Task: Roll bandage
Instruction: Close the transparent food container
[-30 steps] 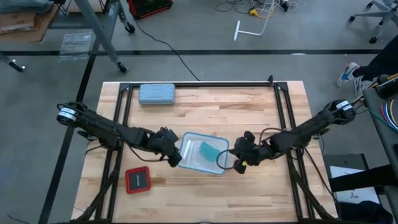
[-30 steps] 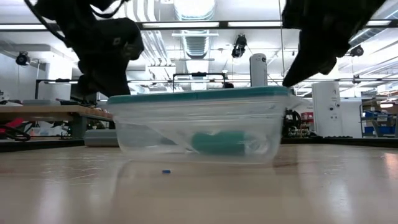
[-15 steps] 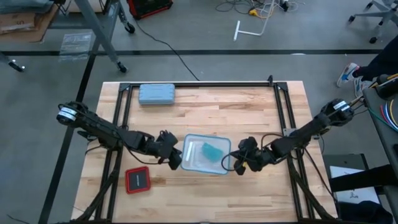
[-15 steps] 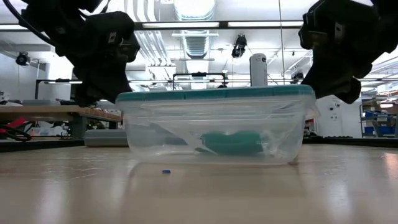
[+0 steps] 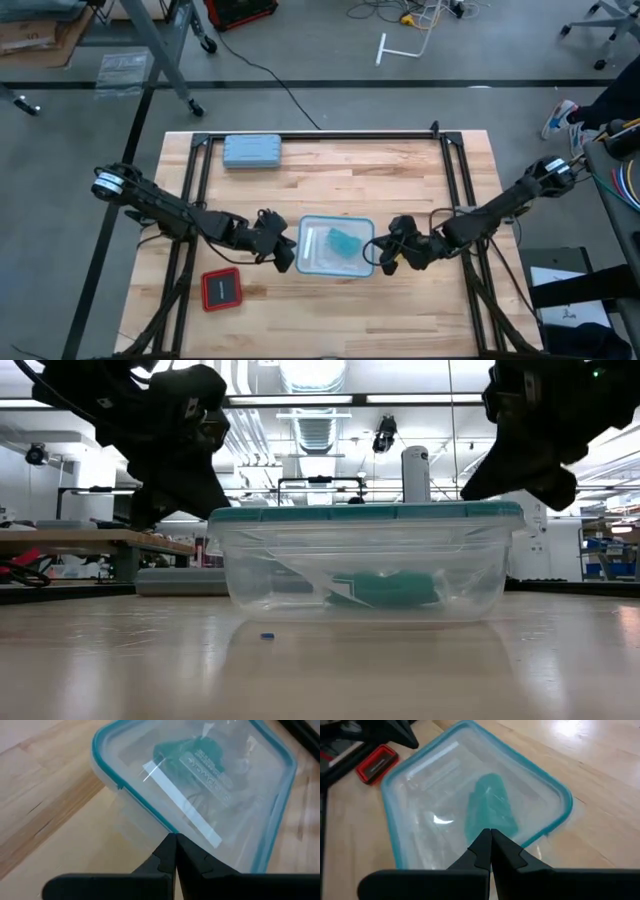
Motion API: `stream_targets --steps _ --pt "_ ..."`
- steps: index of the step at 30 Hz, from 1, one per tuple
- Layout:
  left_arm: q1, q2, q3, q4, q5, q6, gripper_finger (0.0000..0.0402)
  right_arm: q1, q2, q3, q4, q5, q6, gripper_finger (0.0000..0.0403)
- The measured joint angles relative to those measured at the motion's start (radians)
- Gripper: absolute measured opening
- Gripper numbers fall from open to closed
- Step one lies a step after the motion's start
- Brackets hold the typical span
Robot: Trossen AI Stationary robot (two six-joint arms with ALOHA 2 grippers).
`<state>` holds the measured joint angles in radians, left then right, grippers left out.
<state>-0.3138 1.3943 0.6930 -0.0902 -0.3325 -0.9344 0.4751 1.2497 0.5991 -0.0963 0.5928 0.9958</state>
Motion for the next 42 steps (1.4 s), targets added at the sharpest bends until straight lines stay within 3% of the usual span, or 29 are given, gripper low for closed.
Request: stream_targets --steps 5,11,27,42 --pt "0.0 0.0 0.0 -0.003 -0.002 0.0 0.0 0.0 -0.038 0.0 -0.05 -0.04 0.022 0.0" --pt "-0.001 0.0 0.0 -0.003 -0.002 0.0 0.0 0.04 -0.048 0.0 -0.188 -0.067 0.16 0.0" --pt "-0.002 -0.002 -0.001 -0.006 -0.018 0.009 0.0 0.042 0.137 0.002 -0.033 -0.067 0.152 0.0" --pt "-0.017 -0.079 0.112 -0.378 -0.053 -0.019 0.0 0.03 0.12 0.0 -0.032 -0.069 0.149 0.0"
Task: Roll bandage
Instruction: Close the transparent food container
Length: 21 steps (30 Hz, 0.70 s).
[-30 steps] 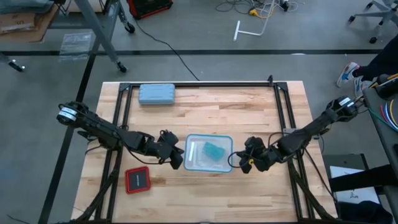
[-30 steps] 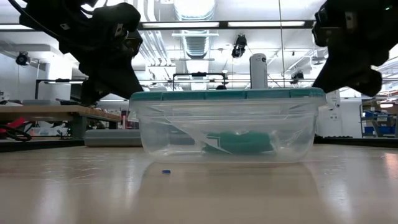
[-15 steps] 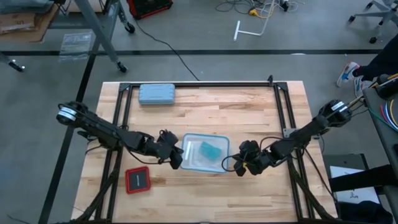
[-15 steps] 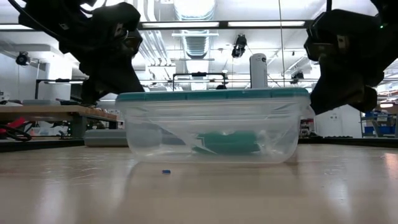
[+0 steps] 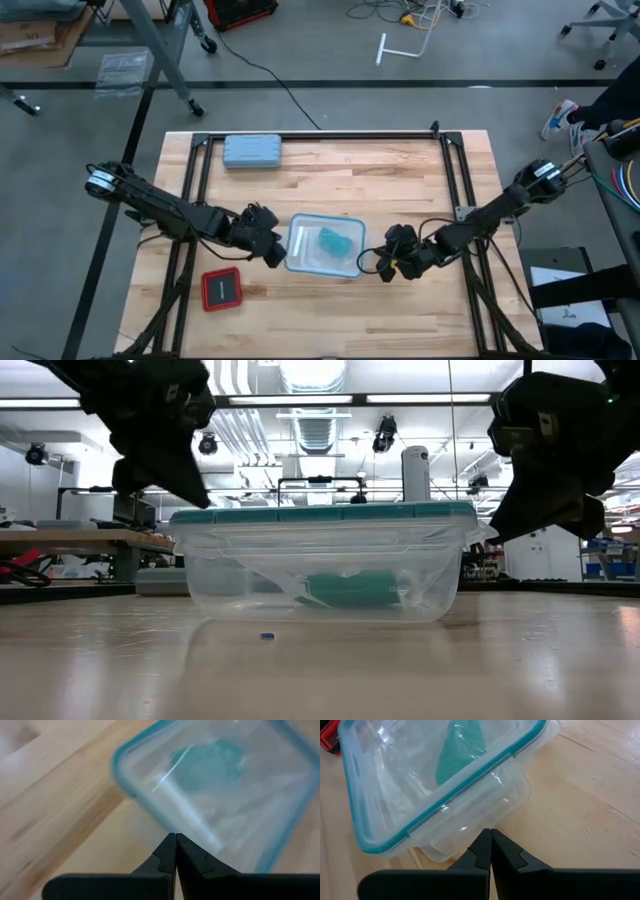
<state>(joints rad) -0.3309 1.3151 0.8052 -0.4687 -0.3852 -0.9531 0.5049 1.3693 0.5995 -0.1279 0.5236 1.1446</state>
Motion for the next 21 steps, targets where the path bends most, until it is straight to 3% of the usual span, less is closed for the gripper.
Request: stream_targets --steps 7,14,21 --pt "-0.019 0.003 -0.033 -0.053 0.055 -0.033 0.0 0.001 -0.01 0.0 0.0 -0.008 0.0 0.0" --pt "-0.026 0.01 -0.036 -0.009 0.037 0.011 0.0 0.001 -0.08 0.001 0.007 0.001 -0.02 0.0" --pt "-0.026 0.091 -0.056 0.086 0.026 0.045 0.0 -0.005 -0.006 -0.001 0.087 0.029 -0.036 0.0"
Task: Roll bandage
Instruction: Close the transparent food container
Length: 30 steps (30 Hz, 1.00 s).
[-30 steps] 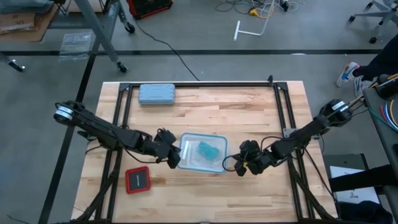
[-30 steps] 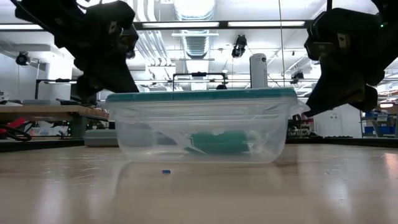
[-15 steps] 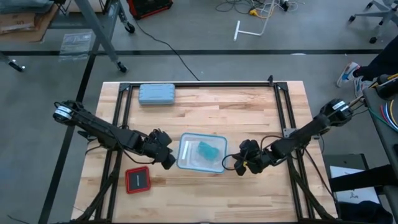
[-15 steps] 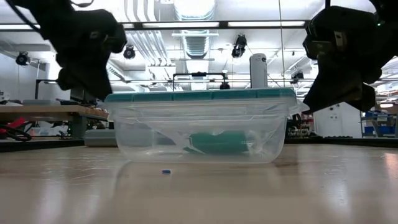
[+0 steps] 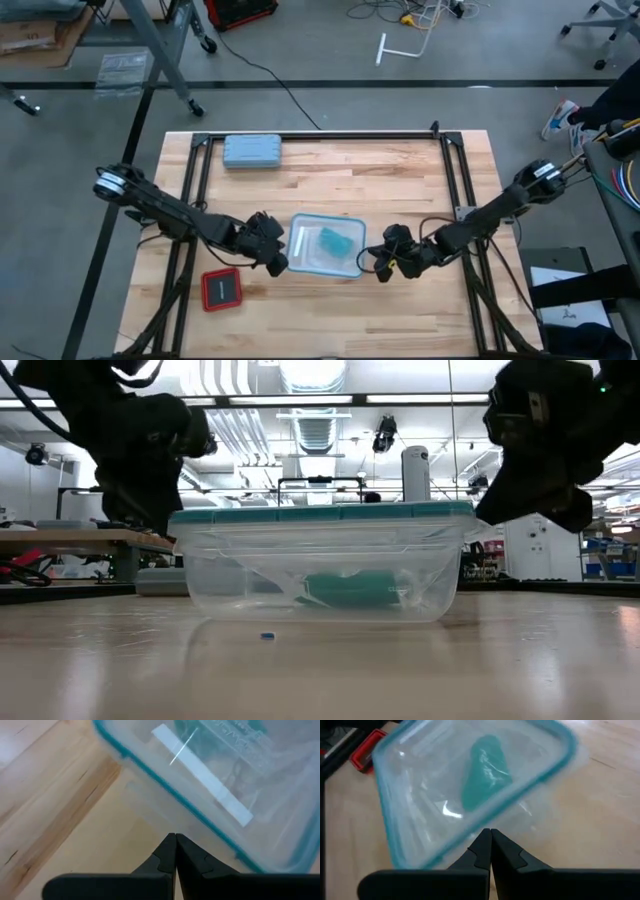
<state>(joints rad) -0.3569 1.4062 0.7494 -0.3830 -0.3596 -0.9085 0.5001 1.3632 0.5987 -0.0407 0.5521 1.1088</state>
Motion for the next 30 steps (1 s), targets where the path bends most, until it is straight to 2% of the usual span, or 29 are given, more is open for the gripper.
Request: stream_targets --steps 7,20,30 --pt "0.005 0.038 -0.003 0.104 -0.017 0.043 0.0 -0.01 0.045 0.001 0.051 0.006 -0.018 0.0" --pt "0.005 0.039 -0.006 0.133 -0.017 0.058 0.0 -0.028 0.052 0.0 0.059 0.011 -0.052 0.0" --pt "0.006 0.04 -0.083 0.281 -0.044 0.069 0.0 -0.043 0.053 -0.001 0.076 0.01 -0.091 0.0"
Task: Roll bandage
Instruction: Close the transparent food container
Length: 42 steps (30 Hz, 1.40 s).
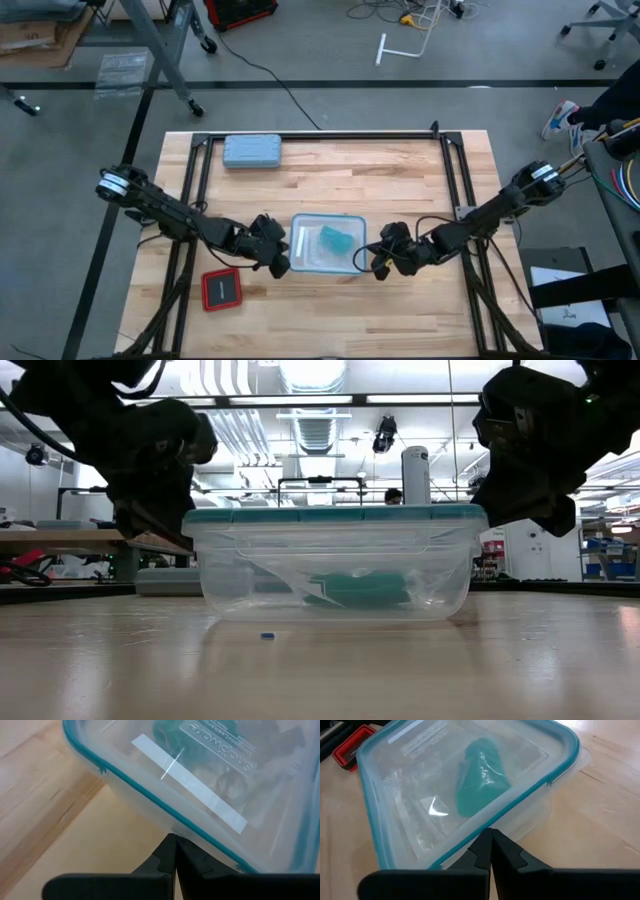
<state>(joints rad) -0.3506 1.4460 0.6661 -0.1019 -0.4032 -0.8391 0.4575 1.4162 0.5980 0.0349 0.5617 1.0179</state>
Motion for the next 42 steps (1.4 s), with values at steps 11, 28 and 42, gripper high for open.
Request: stream_targets --steps 11,28,42 --pt "0.006 -0.003 -0.015 -0.113 -0.039 0.027 0.0 -0.027 0.132 -0.008 0.275 -0.07 -0.079 0.0" --pt "0.004 0.104 -0.025 0.065 0.103 0.007 0.0 -0.052 0.251 -0.012 0.351 0.004 -0.134 0.0" --pt "0.013 0.022 -0.021 -0.009 0.031 -0.099 0.0 -0.058 0.034 -0.012 0.048 -0.098 -0.079 0.0"
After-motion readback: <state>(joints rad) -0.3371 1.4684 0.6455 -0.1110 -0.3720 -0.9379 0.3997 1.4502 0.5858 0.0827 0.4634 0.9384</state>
